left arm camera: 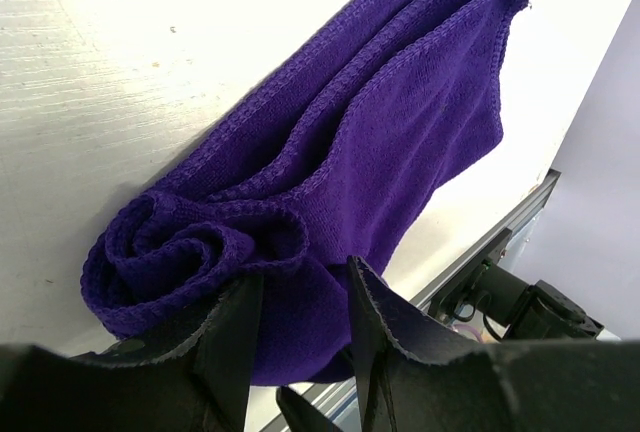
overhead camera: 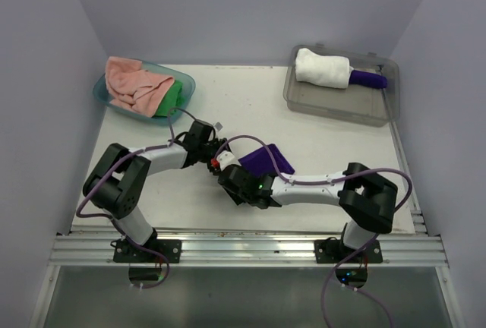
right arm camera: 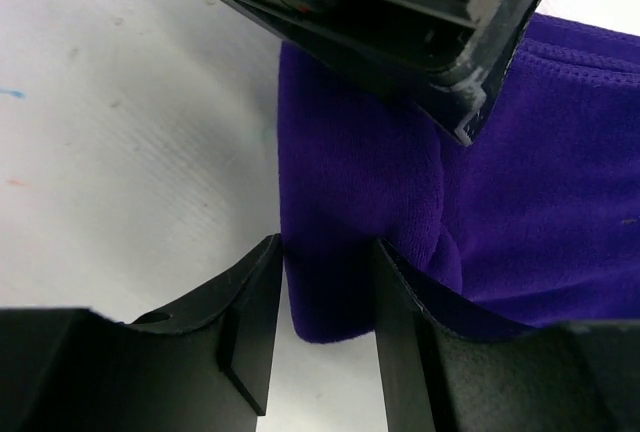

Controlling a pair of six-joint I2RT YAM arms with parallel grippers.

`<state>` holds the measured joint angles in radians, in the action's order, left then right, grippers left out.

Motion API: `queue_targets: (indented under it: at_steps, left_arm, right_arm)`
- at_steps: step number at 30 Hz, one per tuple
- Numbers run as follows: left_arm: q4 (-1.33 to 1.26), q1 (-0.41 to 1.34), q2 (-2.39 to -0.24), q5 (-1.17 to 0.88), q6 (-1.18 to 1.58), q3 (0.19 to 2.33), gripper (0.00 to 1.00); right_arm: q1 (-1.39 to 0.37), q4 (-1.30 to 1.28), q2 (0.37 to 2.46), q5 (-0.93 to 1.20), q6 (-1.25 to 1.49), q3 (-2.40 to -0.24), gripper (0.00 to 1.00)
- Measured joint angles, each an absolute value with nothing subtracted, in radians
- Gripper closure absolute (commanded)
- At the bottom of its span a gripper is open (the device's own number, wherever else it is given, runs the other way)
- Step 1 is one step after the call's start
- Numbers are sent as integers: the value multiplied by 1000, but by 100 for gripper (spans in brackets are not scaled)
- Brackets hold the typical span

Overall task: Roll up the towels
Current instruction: Roll the towel

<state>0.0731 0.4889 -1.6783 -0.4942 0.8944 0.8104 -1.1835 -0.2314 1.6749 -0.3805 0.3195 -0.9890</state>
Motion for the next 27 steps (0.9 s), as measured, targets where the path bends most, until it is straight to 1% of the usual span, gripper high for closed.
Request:
queue_targets:
  at_steps: [4,7,8,10,11,13,14,15,16,17,18,19,22,23,25,26,27]
  left_arm:
    - [76,492,-1683,-493,894,817,55]
    - [77,492,-1686,-494,894,824,50]
    - [78,493,-1686,-496,894,825,47]
    - [76,493,-1686,-506,895,830,43]
    - [77,493,-1686,-508,894,832,40]
    - [80,492,-1686,-516,894,840,37]
    - [82,491,-1685,-517,894,844,34]
    - [85,489,-1682,-520,893,848,33]
    - [87,486,-1678,-527,893,849,32]
    - [91,480,-1671,-537,893,849,26]
    - [95,471,-1663,-546,891,850,25]
    - [100,463,-1654,-553,888,851,20]
    - [124,437,-1625,-551,871,858,18]
    - [134,429,-1616,-550,869,858,13]
    - [150,413,-1602,-554,862,858,12]
    - [155,403,-1591,-566,859,858,8]
    - [159,395,-1575,-573,852,858,7]
  right_arm:
    - [-1184,-221,1710,-443,307,-989,54]
    - [-1185,-215,1724,-469,310,-989,54]
    - [-1185,-210,1732,-479,314,-989,55]
    - [-1185,-198,1754,-488,324,-989,63]
    - [-1186,-191,1760,-492,329,-989,76]
    - [-1187,-178,1759,-497,340,-982,89]
    - [-1187,-163,1755,-498,350,-974,97]
    - [-1185,-150,1748,-495,357,-964,100]
    - [-1183,-140,1742,-491,361,-955,100]
    - [-1178,-123,1731,-480,368,-940,100]
    - [-1170,-106,1720,-468,375,-926,100]
    - [-1161,-89,1710,-449,382,-912,100]
    - [-1133,-31,1678,-393,393,-874,100]
    - [-1122,-14,1667,-367,396,-863,100]
    - [-1103,15,1647,-319,408,-839,100]
    - [-1092,28,1640,-291,415,-823,100]
    - [-1077,44,1634,-264,427,-804,100]
